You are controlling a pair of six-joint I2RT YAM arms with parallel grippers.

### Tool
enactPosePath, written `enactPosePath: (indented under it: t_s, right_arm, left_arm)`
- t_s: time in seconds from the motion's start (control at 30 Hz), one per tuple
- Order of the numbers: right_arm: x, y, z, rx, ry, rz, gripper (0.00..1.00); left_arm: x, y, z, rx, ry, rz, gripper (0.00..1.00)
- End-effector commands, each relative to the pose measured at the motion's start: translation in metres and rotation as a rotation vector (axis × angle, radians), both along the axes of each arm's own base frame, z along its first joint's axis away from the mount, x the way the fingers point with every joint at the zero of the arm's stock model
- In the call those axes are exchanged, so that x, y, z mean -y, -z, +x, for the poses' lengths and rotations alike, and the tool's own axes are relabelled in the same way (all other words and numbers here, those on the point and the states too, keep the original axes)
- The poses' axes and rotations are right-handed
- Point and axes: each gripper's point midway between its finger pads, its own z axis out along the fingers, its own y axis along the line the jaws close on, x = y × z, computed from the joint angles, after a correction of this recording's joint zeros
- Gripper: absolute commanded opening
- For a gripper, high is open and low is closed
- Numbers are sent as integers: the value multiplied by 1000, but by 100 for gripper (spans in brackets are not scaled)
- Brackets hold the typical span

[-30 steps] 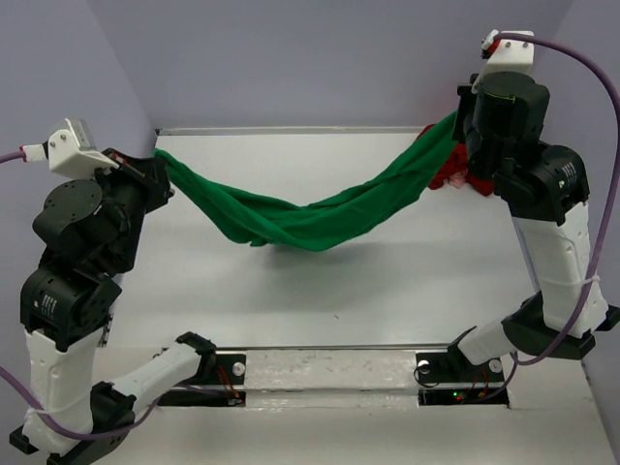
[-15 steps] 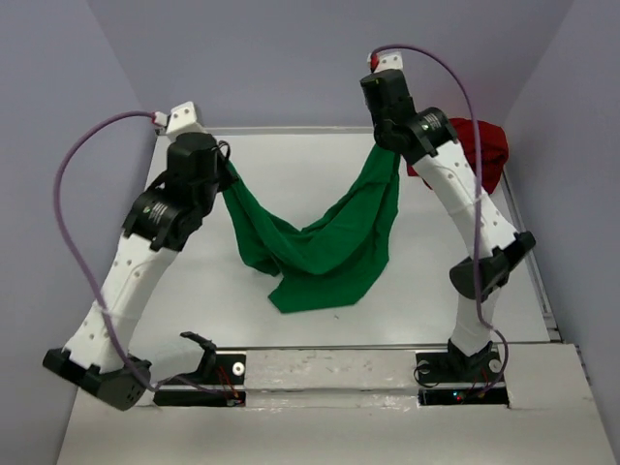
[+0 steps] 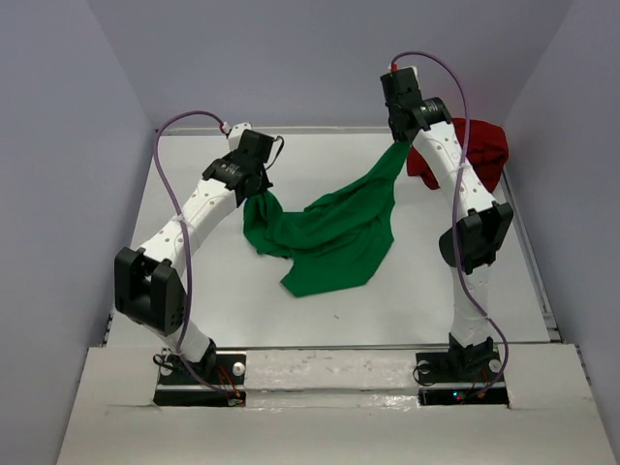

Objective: Fold and stack the t-shirts
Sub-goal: Move the tshirt to the center of the board

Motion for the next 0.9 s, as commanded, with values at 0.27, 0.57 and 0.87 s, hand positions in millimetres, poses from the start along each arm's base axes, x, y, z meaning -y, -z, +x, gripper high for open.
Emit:
enactPosePath:
  t_s: [0.27,0.57,0.87]
  right_arm:
    - [-12,10,11,18,-44,46,9]
    - [-12,-11,0,64,-53,84,62]
    - [-67,-32,-35,95,-218,193,63]
  left_arm:
    - [8,27,4,-26,-23,-54,25]
    - [-6,23,-3,17,-98,-45,89]
    - [-8,-2,15,65,-115,2,85]
